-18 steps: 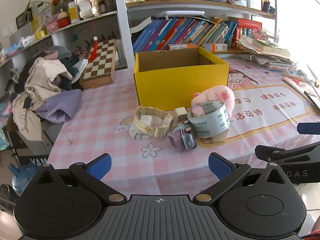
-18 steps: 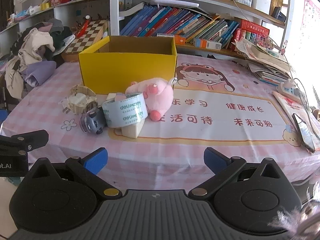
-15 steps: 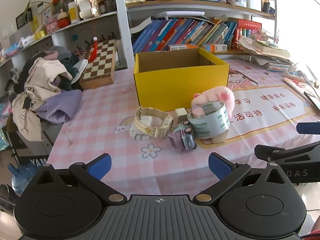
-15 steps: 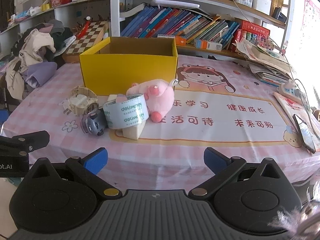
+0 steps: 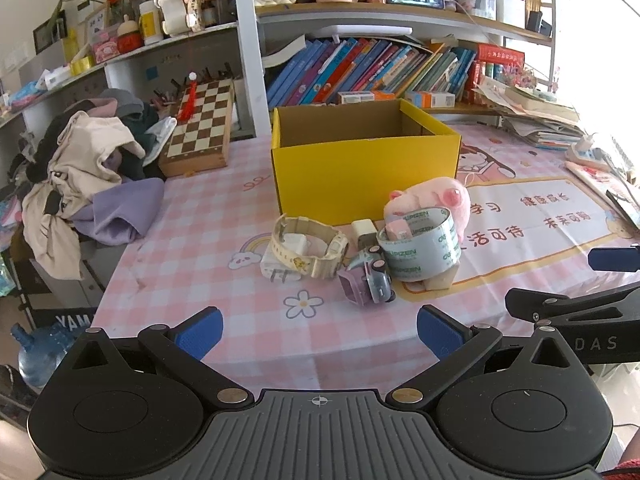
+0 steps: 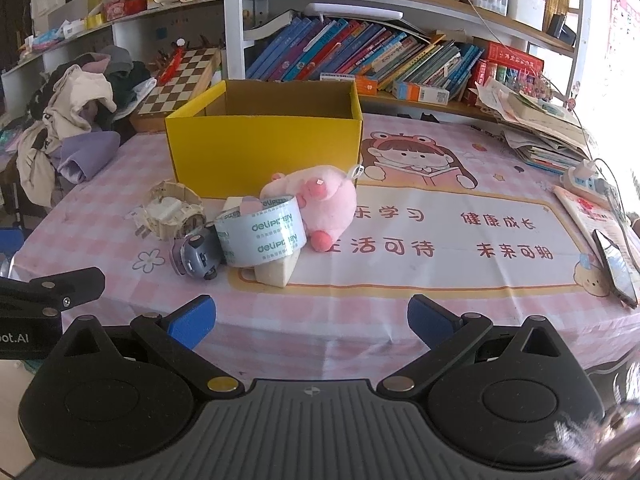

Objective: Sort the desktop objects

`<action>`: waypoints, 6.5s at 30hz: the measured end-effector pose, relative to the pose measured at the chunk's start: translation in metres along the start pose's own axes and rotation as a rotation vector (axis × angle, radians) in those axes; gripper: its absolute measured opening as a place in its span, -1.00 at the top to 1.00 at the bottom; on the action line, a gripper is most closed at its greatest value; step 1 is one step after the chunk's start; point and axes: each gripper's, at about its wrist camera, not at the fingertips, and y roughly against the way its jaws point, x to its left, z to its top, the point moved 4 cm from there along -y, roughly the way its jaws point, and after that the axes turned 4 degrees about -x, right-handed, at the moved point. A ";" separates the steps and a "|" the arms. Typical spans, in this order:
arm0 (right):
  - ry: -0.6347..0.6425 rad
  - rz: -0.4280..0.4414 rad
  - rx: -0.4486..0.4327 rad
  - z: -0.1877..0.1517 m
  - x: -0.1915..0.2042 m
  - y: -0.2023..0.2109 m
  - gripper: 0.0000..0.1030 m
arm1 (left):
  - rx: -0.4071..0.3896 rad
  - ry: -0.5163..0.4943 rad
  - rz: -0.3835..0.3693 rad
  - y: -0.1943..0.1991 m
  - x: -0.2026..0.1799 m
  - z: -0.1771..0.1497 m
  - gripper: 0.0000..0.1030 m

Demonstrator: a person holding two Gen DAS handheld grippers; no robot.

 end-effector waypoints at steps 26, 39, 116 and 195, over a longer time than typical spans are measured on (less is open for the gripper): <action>-0.002 0.012 0.007 0.002 0.005 -0.008 -1.00 | 0.007 0.009 -0.027 -0.006 -0.001 0.001 -1.00; 0.001 0.033 0.010 -0.003 0.002 -0.010 -1.00 | 0.021 0.017 -0.038 -0.007 -0.001 -0.001 -1.00; 0.014 0.063 -0.006 -0.007 -0.006 -0.005 -1.00 | 0.022 0.019 -0.034 -0.003 -0.001 0.000 -1.00; 0.185 0.337 0.227 0.058 0.025 -0.152 -0.69 | 0.181 0.027 -0.165 -0.133 -0.019 0.007 -0.20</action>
